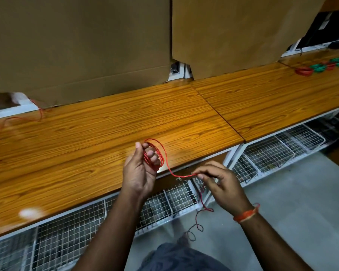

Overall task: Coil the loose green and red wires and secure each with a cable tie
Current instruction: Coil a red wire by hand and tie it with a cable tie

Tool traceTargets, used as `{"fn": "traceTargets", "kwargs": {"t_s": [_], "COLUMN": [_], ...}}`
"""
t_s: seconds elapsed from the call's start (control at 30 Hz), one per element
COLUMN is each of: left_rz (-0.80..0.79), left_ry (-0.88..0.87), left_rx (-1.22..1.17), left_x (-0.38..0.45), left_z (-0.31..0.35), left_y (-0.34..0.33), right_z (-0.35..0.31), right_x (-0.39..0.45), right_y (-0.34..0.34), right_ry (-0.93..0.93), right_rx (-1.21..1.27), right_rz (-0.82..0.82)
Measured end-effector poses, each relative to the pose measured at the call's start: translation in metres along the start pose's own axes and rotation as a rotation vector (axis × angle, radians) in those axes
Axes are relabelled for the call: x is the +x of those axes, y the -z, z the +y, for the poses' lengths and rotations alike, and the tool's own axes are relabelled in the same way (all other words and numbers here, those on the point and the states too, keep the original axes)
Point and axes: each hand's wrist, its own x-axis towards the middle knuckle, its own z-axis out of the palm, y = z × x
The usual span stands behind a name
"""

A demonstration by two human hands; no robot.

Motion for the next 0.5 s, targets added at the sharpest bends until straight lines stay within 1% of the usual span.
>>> {"fn": "traceTargets", "kwargs": {"t_s": [0.17,0.23,0.27,0.3,0.37,0.5], "left_rz": [-0.073,-0.144,-0.182,-0.214,-0.247,-0.315], "left_ry": [-0.089,-0.101,-0.095,-0.073,0.012,0.154], "left_rx": [0.457,0.622,0.668,0.679,0.611,0.313], "left_x": [-0.008,-0.013,-0.016,-0.019,-0.021,-0.024], "left_z": [-0.015,-0.020,-0.022,-0.022,-0.022,-0.019], "left_y": [-0.009,-0.013,-0.014,-0.016,-0.017,-0.022], "right_z": [-0.043,-0.053,-0.057,-0.060,-0.065,-0.066], "right_x": [0.018,0.028,0.034,0.039,0.049,0.057], "right_y": [-0.007,-0.008,-0.008,-0.006,-0.003,-0.005], "right_ry": [0.261,0.296,0.297,0.295,0.285,0.198], "right_rx": [-0.042,-0.044,-0.048,-0.052,-0.054,0.002], "right_rz": [-0.014,0.000,0.009,0.019,0.037,0.100]}}
